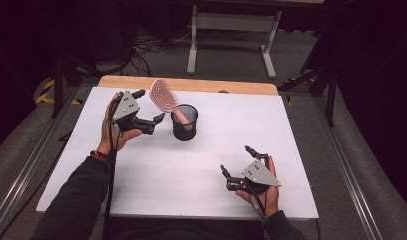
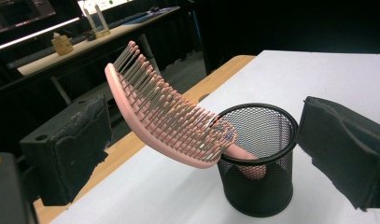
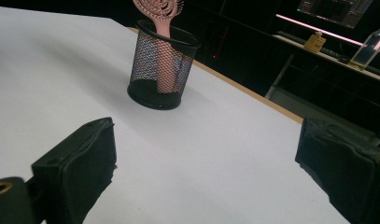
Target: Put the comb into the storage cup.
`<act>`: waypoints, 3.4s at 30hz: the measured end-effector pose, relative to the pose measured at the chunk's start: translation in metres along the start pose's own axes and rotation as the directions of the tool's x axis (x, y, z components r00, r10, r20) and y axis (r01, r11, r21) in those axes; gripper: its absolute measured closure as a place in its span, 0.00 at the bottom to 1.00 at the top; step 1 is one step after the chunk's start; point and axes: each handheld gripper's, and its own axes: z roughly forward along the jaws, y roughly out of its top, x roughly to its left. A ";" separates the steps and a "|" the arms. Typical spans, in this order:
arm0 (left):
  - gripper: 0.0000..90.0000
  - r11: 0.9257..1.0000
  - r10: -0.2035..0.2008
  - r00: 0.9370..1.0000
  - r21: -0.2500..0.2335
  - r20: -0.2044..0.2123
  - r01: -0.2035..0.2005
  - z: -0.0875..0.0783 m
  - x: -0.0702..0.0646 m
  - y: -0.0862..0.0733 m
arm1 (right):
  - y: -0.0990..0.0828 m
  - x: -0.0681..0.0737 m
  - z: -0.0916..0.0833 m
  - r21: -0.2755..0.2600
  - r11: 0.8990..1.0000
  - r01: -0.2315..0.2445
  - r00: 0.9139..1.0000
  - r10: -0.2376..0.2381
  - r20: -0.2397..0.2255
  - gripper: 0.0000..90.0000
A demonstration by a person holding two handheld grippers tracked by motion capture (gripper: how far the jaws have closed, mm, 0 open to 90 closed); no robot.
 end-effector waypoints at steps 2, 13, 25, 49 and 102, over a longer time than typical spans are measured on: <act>0.05 1.000 0.001 1.000 -0.005 0.003 -0.001 -0.002 0.000 0.001 | 0.000 0.000 0.000 0.000 1.000 -0.001 1.000 0.001 -0.001 0.06; 0.05 0.999 0.030 0.999 -0.020 0.018 -0.030 -0.014 -0.004 0.003 | 0.000 0.000 0.000 0.000 1.000 0.006 1.000 -0.006 0.000 0.06; 0.05 0.998 0.057 0.998 -0.039 0.024 -0.056 -0.027 -0.012 0.000 | 0.001 0.000 0.000 -0.005 1.000 0.009 1.000 -0.009 -0.010 0.06; 0.05 0.995 0.086 0.994 -0.060 0.065 -0.082 -0.043 -0.036 -0.011 | 0.001 0.000 -0.001 -0.003 1.000 0.017 1.000 -0.017 -0.002 0.06; 0.04 0.987 0.156 0.974 0.011 0.163 -0.160 -0.074 -0.079 -0.058 | 0.005 -0.002 -0.006 -0.027 0.999 0.037 0.999 -0.037 -0.001 0.07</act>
